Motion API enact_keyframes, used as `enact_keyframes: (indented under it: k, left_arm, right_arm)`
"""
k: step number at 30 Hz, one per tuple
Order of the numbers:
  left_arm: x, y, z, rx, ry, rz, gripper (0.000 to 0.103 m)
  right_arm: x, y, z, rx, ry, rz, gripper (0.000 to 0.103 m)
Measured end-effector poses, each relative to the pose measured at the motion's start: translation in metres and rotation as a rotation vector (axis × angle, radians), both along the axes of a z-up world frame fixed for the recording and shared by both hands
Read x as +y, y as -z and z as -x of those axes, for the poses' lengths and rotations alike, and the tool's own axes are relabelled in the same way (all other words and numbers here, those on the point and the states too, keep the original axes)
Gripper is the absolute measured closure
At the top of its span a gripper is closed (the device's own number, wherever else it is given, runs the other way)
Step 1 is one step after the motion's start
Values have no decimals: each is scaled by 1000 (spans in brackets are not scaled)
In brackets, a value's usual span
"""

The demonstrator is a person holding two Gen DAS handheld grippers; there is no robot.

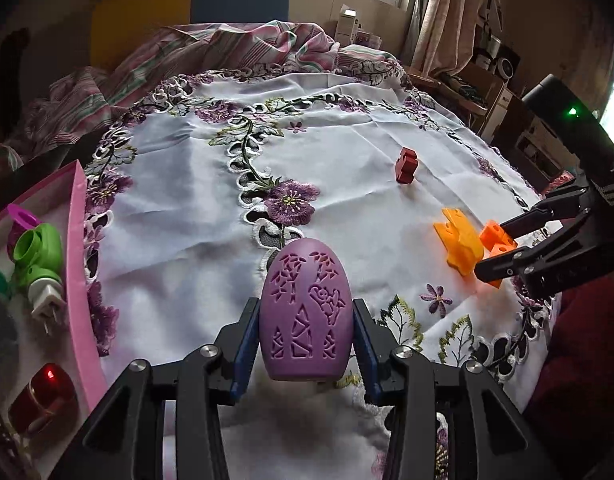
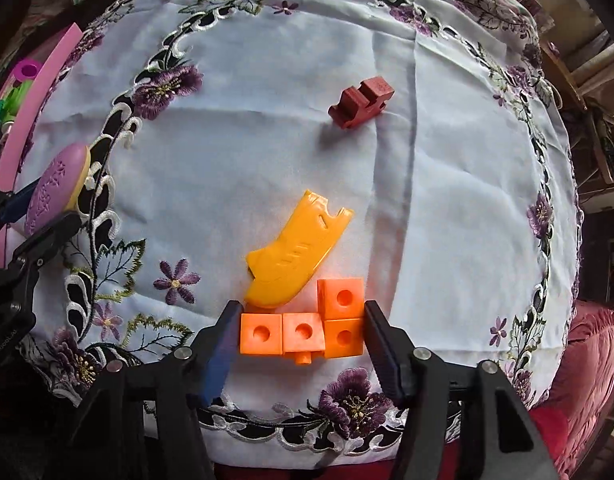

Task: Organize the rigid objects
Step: 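Grasp the orange cube cluster with the right gripper while the left gripper carries the purple egg, then lower the purple egg into the tray with the left gripper while the right gripper holds the orange cubes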

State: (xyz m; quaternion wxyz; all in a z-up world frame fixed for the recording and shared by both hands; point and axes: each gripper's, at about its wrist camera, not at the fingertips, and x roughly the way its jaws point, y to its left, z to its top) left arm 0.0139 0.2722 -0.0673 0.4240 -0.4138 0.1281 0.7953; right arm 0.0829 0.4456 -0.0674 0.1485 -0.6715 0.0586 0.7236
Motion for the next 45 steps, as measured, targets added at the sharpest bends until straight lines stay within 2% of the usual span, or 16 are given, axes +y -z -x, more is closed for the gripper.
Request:
enact_keyframes:
  k: [2,7,9,12,20,22,26,35,45]
  left_arm:
    - [-9,-8,-3,3,-5,-21,59]
    - [-30,-27,-7,26,-38,-47,59]
    - [-40,-34,-8,38,-54,-54,59]
    - [-54,-42,-6,52,-87,-56,59]
    - [-94,-51,6,70,-207,-37,59]
    - [-100,-50,8,73,-232,-32,59]
    - [-107,-48,10,70,-262,-25,59]
    - [-114,-47,10,64,-281,-23,59]
    - [-123,-44,11,51,-295,-28,59]
  right_arm:
    - [-3,-13,-4,47,6,-7,42]
    - [-18,-53,-3,277,-1,54,42]
    - [-30,-58,17,344,-17,75,42]
    - [-50,-50,46,387,-30,96,42]
    - [-56,4,74,356,6,134,42]
    - [-61,5,74,348,-30,75,42]
    - [-68,13,75,306,-65,47,43]
    - [-60,18,73,298,-24,97,43]
    - [-64,20,72,288,-41,59,43]
